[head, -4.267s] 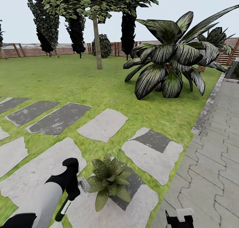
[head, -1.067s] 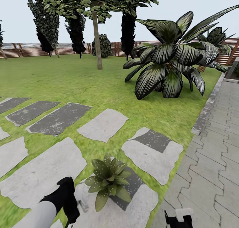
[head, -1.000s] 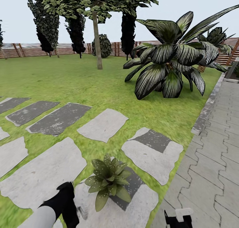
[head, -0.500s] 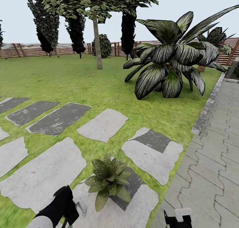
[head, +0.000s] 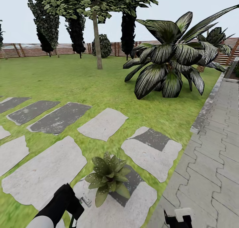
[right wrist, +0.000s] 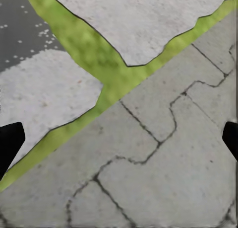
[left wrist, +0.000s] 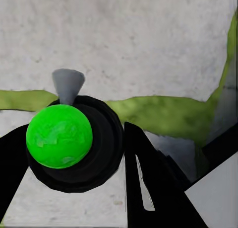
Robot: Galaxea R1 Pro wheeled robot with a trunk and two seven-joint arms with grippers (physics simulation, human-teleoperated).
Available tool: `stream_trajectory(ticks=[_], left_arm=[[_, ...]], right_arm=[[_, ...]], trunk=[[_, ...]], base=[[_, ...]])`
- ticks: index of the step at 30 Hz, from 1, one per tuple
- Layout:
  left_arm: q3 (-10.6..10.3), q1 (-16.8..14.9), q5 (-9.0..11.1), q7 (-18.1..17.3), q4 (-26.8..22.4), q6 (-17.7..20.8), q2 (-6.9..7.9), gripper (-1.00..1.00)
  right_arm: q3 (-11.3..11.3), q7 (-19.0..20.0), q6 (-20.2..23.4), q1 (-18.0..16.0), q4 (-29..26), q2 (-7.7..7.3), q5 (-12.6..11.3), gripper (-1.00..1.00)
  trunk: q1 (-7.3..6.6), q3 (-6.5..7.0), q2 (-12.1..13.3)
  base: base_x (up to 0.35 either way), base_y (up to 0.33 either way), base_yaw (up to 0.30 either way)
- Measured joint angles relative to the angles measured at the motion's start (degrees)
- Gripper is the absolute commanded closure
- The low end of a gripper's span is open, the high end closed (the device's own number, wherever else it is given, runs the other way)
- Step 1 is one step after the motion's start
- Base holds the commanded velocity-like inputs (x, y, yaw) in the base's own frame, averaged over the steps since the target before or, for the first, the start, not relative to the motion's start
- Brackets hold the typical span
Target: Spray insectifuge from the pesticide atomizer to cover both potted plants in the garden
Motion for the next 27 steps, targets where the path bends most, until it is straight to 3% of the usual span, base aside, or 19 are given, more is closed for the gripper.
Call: stream_trajectory(ticks=[14,17,27], left_arm=[[0.1,0.0,0.0,0.1,-0.1,0.1,-0.28,1.00],[-0.1,0.0,0.2,0.3,-0.1,0.1,-1.18,1.00],[-0.1,0.0,0.1,0.3,-0.1,0.1,-1.78,1.00]], right_arm=[[0.0,0.0,0.0,0.0,0.0,0.07,0.0,-1.00],[0.0,-0.1,0.0,0.0,0.0,0.05,0.0,-1.00],[0.0,-0.1,0.0,0.0,0.0,0.03,0.0,-1.00]], trunk=[[-0.03,-0.42,0.0],[-0.03,-0.46,0.0],[-0.01,-0.47,0.0]], base=[[-0.032,-0.010,0.219],[0.000,-0.232,0.045],[-0.123,-0.253,0.002]])
